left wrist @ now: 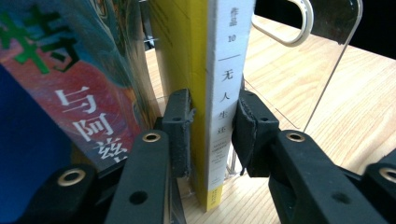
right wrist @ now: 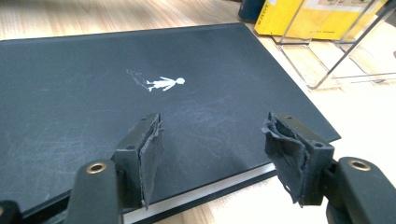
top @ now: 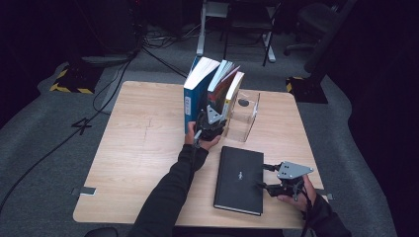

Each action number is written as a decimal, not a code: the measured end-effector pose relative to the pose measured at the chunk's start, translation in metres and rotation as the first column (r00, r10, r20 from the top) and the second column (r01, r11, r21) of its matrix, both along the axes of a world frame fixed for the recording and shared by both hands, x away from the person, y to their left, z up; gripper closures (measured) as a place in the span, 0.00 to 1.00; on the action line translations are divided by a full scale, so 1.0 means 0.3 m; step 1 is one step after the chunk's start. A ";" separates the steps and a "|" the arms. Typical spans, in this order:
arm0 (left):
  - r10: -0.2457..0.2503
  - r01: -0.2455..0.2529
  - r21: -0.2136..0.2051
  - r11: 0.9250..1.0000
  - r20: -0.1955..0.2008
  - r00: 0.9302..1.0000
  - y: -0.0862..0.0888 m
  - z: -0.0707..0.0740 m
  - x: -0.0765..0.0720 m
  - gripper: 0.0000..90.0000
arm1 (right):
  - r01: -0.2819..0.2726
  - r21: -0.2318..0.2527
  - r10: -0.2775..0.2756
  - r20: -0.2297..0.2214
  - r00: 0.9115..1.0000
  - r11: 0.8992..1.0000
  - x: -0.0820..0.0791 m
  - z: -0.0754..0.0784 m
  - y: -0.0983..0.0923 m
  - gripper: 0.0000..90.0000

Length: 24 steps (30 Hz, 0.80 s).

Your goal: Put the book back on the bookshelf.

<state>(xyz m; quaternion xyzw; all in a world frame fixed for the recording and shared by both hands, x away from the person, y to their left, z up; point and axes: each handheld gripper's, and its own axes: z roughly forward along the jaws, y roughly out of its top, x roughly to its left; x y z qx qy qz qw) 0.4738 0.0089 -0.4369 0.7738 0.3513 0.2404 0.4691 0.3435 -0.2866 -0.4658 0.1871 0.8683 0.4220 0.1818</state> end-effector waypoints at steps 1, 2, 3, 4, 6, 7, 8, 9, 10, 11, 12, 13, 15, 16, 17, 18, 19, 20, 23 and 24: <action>-0.006 0.006 -0.001 1.000 -0.008 1.000 0.006 -0.001 -0.002 0.75 | 0.004 -0.003 -0.004 -0.001 1.000 1.000 0.000 0.000 0.000 0.41; -0.014 0.014 0.014 1.000 -0.008 1.000 0.012 -0.001 -0.005 0.75 | 0.005 -0.006 -0.005 -0.001 1.000 1.000 -0.001 0.001 0.000 0.41; -0.018 0.018 0.026 0.999 -0.007 1.000 0.017 -0.002 -0.009 0.75 | 0.001 -0.003 -0.001 -0.001 1.000 1.000 -0.001 0.002 0.001 0.41; -0.024 0.025 0.031 0.999 -0.006 1.000 0.021 -0.003 -0.012 0.74 | 0.002 -0.004 -0.002 0.000 1.000 1.000 -0.001 0.003 0.001 0.41; -0.045 0.046 0.041 0.998 -0.012 0.999 0.035 -0.006 -0.024 0.73 | 0.004 -0.001 -0.004 -0.002 1.000 1.000 -0.001 0.004 0.001 0.41; -0.045 0.046 0.041 0.998 -0.012 0.999 0.035 -0.006 -0.024 0.72 | 0.004 -0.002 -0.004 -0.002 1.000 1.000 0.000 0.003 0.001 0.41; -0.061 0.062 0.051 0.997 -0.013 0.998 0.046 -0.010 -0.035 0.71 | 0.005 0.000 -0.005 -0.007 1.000 1.000 0.000 0.002 0.001 0.41; -0.061 0.062 0.051 0.997 -0.013 0.998 0.046 -0.010 -0.035 0.71 | 0.005 0.000 -0.005 -0.007 1.000 1.000 0.000 0.002 0.001 0.41; -0.066 0.066 0.058 0.996 -0.011 0.998 0.053 -0.012 -0.044 0.71 | 0.006 0.001 -0.006 -0.009 1.000 1.000 0.001 0.002 0.001 0.41; -0.075 0.076 0.062 0.995 -0.012 0.997 0.063 -0.014 -0.051 0.71 | 0.008 -0.003 -0.008 -0.008 1.000 1.000 0.001 0.001 0.001 0.41; -0.083 0.084 0.064 0.994 -0.013 0.996 0.070 -0.015 -0.057 0.70 | 0.013 -0.007 -0.013 -0.010 1.000 1.000 0.001 0.001 0.003 0.41; -0.088 0.089 0.065 0.994 -0.015 0.996 0.077 -0.017 -0.065 0.70 | 0.013 -0.012 -0.013 -0.010 1.000 1.000 0.001 0.001 0.003 0.41; -0.103 0.104 0.082 0.991 -0.017 0.994 0.094 -0.020 -0.081 0.69 | 0.014 -0.006 -0.014 -0.016 1.000 1.000 0.001 0.001 0.002 0.41; -0.113 0.114 0.088 0.990 -0.019 0.993 0.103 -0.022 -0.092 0.69 | 0.015 -0.005 -0.015 -0.019 1.000 1.000 0.002 0.001 0.001 0.41; -0.113 0.114 0.088 0.990 -0.019 0.993 0.103 -0.022 -0.092 0.68 | 0.015 -0.005 -0.015 -0.019 1.000 1.000 0.002 0.001 0.001 0.41; -0.130 0.131 0.108 0.985 -0.020 0.991 0.117 -0.028 -0.112 0.67 | 0.026 0.009 -0.026 -0.027 0.999 1.000 0.004 0.001 -0.002 0.40; -0.130 0.131 0.108 0.985 -0.020 0.991 0.117 -0.028 -0.112 0.67 | 0.031 0.015 -0.031 -0.031 0.999 0.999 0.004 0.001 -0.003 0.39; -0.140 0.142 0.129 0.981 -0.021 0.990 0.127 -0.033 -0.125 0.67 | 0.031 0.015 -0.031 -0.031 0.999 0.999 0.004 0.001 -0.003 0.39; -0.168 0.169 0.163 0.972 -0.021 0.986 0.153 -0.046 -0.165 0.66 | 0.049 0.035 -0.048 -0.048 0.998 0.998 0.006 0.004 -0.007 0.37; -0.178 0.179 0.179 0.967 -0.026 0.984 0.164 -0.050 -0.180 0.65 | 0.053 0.035 -0.051 -0.049 0.997 0.998 0.006 0.003 -0.007 0.37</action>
